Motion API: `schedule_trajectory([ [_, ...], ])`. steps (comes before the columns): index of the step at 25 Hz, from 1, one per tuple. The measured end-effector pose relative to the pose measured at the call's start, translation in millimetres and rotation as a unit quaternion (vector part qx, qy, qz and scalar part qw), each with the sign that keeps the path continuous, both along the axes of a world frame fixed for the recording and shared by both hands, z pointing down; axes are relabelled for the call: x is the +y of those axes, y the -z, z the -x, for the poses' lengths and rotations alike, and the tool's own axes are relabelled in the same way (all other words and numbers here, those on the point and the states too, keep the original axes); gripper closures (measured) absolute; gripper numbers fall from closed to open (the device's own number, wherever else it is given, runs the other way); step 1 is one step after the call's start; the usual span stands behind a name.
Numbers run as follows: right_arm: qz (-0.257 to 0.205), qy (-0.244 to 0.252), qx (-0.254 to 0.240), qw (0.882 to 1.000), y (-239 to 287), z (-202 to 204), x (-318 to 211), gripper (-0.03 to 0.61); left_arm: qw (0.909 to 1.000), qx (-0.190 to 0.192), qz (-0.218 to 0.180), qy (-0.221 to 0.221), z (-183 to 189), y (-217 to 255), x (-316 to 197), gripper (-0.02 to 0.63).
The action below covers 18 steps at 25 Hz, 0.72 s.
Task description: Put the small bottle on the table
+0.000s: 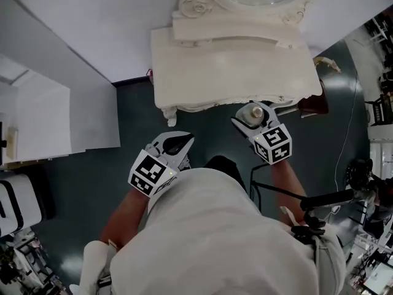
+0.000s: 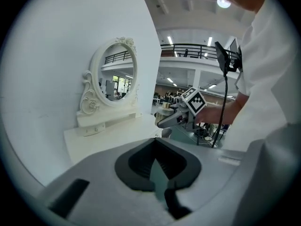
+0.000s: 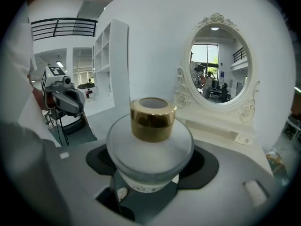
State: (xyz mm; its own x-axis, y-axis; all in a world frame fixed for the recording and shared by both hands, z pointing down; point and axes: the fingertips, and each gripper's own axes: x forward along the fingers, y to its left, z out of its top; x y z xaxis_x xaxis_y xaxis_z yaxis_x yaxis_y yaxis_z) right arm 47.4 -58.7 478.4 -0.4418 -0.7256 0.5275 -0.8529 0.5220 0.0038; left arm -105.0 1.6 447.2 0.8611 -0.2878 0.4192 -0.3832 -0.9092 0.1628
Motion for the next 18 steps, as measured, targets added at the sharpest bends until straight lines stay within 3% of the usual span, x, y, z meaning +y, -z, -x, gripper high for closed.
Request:
schedule_trajectory([
  [7, 0.004, 0.004, 0.015, 1.000, 4, 25, -69, 0.236, 0.9996, 0.010, 0.008, 0.024, 42, 6, -45, 0.611],
  [10, 0.000, 0.017, 0.022, 1.000, 14, 35, -127, 0.236, 0.9986, 0.008, 0.009, 0.051, 62, 16, -86, 0.611],
  [14, 0.001, 0.040, 0.026, 0.999, 9, -1, -239, 0.236, 0.9951, 0.005, 0.013, 0.098, 33, 20, -171, 0.611],
  [18, -0.005, 0.063, 0.032, 0.998, 9, -22, -311, 0.236, 0.9911, 0.000, 0.011, 0.132, 12, 26, -216, 0.611],
])
